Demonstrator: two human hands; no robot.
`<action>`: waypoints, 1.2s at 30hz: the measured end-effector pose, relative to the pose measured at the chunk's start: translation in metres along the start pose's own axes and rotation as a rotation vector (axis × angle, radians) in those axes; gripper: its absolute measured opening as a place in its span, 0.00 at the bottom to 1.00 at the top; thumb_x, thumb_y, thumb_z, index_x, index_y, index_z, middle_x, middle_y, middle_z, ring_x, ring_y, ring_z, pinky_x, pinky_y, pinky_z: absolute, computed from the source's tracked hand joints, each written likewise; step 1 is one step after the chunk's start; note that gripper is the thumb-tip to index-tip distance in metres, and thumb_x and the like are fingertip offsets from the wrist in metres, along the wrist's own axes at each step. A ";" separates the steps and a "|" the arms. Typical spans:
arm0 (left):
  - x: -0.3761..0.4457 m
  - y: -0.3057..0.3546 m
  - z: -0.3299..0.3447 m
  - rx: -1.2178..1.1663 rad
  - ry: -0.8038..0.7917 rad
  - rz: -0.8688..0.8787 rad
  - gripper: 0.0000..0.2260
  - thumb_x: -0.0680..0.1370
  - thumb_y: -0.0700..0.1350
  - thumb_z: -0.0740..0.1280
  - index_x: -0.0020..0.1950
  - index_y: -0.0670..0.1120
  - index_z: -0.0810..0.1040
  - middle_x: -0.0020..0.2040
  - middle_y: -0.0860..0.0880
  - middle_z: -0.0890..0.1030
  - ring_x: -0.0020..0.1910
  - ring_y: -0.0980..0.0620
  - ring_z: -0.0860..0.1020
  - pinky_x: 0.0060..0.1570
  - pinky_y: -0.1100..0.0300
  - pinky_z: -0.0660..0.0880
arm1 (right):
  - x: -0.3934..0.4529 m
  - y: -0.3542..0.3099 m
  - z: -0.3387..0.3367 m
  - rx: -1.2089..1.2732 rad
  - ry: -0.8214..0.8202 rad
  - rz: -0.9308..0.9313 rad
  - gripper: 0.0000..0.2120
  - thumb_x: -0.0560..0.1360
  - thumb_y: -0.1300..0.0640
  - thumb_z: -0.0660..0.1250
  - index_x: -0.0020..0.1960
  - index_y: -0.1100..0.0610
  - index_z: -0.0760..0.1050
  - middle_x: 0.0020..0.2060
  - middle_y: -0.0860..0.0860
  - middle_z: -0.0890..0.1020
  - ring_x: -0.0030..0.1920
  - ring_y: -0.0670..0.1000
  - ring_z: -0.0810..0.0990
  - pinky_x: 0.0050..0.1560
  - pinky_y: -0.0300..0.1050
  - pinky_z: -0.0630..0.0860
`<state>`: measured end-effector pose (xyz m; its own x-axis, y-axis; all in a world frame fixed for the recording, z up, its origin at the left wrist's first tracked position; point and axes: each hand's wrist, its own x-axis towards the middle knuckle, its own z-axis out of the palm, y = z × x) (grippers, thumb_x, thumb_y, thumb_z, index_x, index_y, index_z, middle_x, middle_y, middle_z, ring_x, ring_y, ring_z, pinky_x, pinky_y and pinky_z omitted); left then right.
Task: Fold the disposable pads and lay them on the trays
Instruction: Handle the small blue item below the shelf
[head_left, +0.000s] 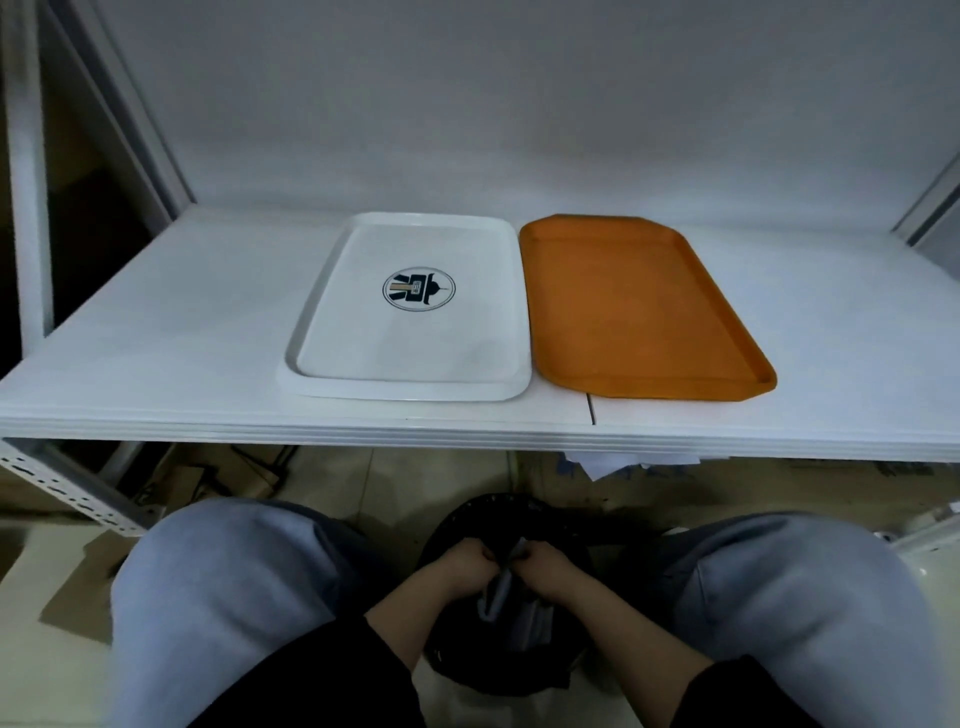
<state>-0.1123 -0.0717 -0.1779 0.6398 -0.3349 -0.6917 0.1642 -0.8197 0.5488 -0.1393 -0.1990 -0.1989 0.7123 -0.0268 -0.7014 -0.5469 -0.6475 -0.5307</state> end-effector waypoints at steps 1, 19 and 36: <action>-0.003 0.003 -0.004 0.008 0.023 0.010 0.16 0.77 0.36 0.56 0.30 0.46 0.66 0.31 0.48 0.68 0.29 0.56 0.65 0.25 0.68 0.62 | -0.003 -0.002 -0.005 0.005 0.011 0.000 0.12 0.78 0.60 0.54 0.55 0.59 0.75 0.40 0.53 0.75 0.42 0.51 0.74 0.32 0.37 0.66; 0.039 0.059 -0.005 0.271 0.083 0.062 0.23 0.78 0.41 0.61 0.72 0.39 0.63 0.70 0.38 0.67 0.68 0.41 0.68 0.64 0.58 0.68 | 0.028 0.076 -0.041 0.482 0.240 0.192 0.23 0.82 0.50 0.54 0.69 0.65 0.66 0.66 0.61 0.72 0.63 0.60 0.73 0.61 0.47 0.70; 0.095 0.032 -0.009 0.634 0.075 -0.026 0.25 0.78 0.46 0.61 0.74 0.48 0.59 0.69 0.41 0.67 0.67 0.38 0.68 0.64 0.46 0.68 | 0.045 0.069 -0.042 0.994 -0.017 0.204 0.18 0.83 0.57 0.52 0.69 0.64 0.67 0.58 0.57 0.74 0.47 0.52 0.77 0.31 0.32 0.73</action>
<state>-0.0400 -0.1254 -0.2221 0.6963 -0.2964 -0.6537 -0.2812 -0.9506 0.1315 -0.1266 -0.2773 -0.2466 0.5625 -0.0501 -0.8253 -0.7809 0.2957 -0.5502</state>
